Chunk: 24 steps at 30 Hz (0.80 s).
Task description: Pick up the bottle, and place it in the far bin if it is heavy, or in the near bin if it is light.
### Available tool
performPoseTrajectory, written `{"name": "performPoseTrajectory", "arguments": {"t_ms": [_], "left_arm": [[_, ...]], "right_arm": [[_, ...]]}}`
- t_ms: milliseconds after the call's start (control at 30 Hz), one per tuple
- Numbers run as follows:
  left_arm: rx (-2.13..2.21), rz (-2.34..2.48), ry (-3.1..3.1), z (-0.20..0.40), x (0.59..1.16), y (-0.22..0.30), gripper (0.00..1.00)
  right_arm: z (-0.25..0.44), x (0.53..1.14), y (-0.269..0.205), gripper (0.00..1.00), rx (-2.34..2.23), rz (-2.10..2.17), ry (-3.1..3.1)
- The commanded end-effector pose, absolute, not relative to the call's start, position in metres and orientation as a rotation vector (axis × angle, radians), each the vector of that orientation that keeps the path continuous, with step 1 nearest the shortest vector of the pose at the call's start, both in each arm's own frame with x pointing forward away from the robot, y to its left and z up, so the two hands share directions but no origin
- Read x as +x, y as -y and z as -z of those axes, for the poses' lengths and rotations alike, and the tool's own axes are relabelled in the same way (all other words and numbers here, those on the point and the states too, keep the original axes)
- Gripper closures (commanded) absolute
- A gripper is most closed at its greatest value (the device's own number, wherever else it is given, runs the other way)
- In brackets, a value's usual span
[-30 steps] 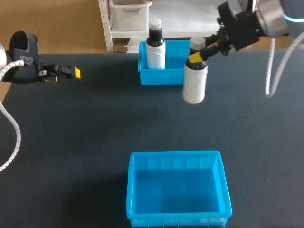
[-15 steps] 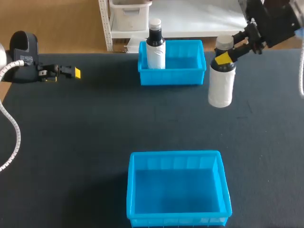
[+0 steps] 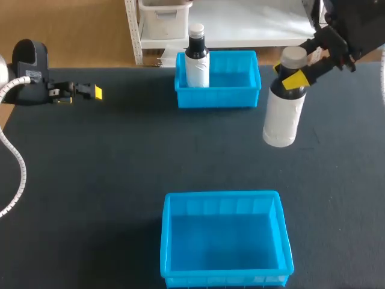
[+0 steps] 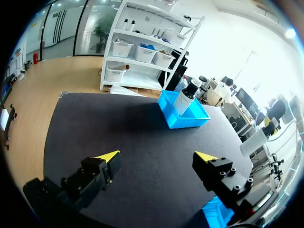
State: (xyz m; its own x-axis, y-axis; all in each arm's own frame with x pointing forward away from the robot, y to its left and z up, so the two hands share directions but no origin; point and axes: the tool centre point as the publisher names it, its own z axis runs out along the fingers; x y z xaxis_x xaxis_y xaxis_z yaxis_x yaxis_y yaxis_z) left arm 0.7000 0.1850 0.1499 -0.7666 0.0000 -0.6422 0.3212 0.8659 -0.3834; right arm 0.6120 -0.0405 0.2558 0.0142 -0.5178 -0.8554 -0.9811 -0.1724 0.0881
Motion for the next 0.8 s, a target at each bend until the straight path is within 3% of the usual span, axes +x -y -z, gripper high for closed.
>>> {"name": "performPoseTrajectory", "arguments": {"t_ms": [33,800], "left_arm": [[0.231,0.636,-2.374,-0.150,0.700,-0.185,0.00],[0.231,0.636,-2.374,-0.150,0.700,-0.185,0.00]], "right_arm": [[-0.258,0.606,0.024,0.61,-1.801,-1.100,-1.494],[-0.239,0.502,-0.069,0.63,-2.154,-1.385,-1.069]]}}
